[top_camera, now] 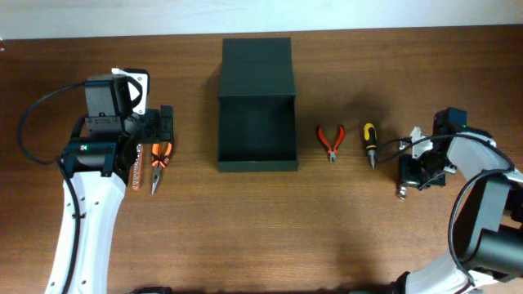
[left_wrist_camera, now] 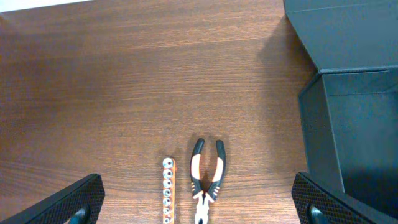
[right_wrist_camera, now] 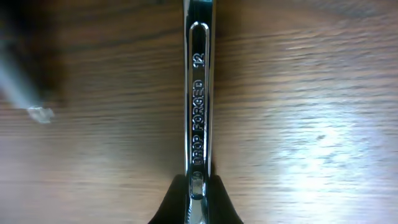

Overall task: Pack container
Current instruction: 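Close the right gripper on the wrench shaft and lift it, then carry the wrench into the green box and release it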

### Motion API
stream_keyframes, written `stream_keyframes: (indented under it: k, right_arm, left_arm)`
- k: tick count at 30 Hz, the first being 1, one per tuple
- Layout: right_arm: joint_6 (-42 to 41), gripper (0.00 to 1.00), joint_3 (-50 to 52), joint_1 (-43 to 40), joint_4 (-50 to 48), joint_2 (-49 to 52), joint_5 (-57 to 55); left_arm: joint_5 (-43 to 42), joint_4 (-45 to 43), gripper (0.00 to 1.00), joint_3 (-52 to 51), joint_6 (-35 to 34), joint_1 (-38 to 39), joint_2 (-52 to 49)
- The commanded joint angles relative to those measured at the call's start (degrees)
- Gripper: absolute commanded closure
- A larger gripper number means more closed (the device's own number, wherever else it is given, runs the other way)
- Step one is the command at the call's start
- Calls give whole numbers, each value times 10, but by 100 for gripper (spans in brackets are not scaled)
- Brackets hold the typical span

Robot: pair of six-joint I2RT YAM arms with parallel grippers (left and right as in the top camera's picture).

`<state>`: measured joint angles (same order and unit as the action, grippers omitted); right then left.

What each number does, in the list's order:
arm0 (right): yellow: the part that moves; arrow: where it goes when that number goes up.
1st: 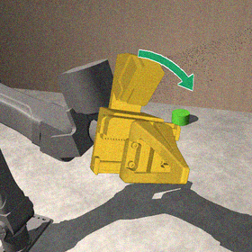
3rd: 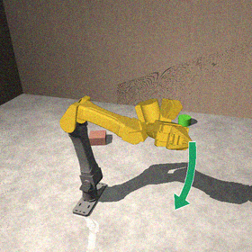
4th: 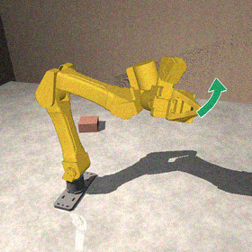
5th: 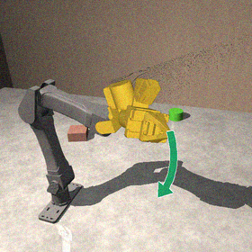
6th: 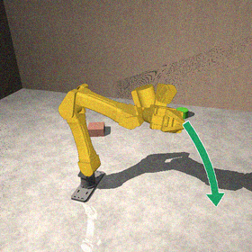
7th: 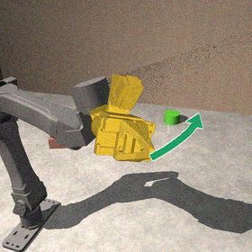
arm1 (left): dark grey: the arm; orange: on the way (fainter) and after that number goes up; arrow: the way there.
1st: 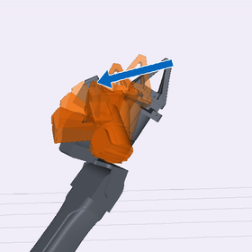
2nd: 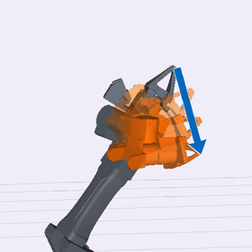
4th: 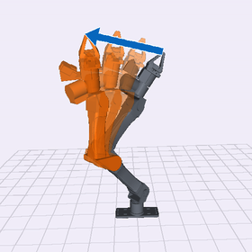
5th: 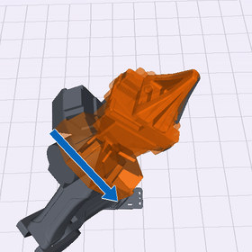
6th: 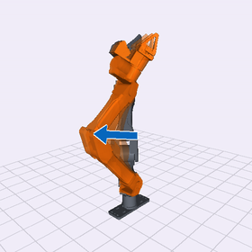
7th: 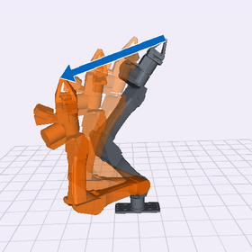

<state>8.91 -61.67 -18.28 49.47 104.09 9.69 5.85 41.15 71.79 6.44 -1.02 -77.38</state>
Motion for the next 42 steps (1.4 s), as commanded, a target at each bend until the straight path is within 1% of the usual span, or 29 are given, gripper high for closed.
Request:
stream_keyframes:
  k: [1, 8, 13, 19, 22, 25, 27, 29, 33, 38, 40, 42]
  right_arm:
    - [-39, 96, -36, 5, 21, 4, 66]
    - [-54, 96, -114, 28, 116, 4, 67]
    - [-54, 96, -197, 77, 193, -6, 66]
    - [-54, 96, -328, 183, 244, -27, 66]
    - [-52, 96, -386, 245, 243, -27, 66]
    - [-42, 96, -424, 313, 221, -27, 63]
    - [5, 96, -428, 356, 195, -27, 62]
    - [71, 96, -428, 398, 174, -26, 61]
    - [140, 96, -428, 456, 132, -15, 7]
    - [281, 96, -428, 484, 98, 16, -15]
    - [317, 96, -428, 483, 86, 34, -16]
    - [329, 96, -428, 478, 72, 55, -16]
  left_arm:
    - [-4, -1, 1, 11, 6, 1, -4]
    - [-4, 1, 1, 11, 6, 1, -4]
    - [-4, 1, 1, 11, 6, 1, -4]
    - [-4, 1, 1, 11, 5, 1, -4]
    - [-4, 1, 1, 11, 6, 1, -4]
    - [-4, 1, 1, 11, 5, 1, -4]
    - [-4, 1, 1, 11, 5, 1, -4]
    - [-4, 1, 1, 11, 5, 1, -4]
    - [-4, 1, 1, 11, 5, 1, -4]
    - [-4, 1, 1, 11, 6, 1, -4]
    - [-4, 1, 1, 11, 6, 1, -4]
    - [-4, 1, 1, 11, 6, 1, -4]
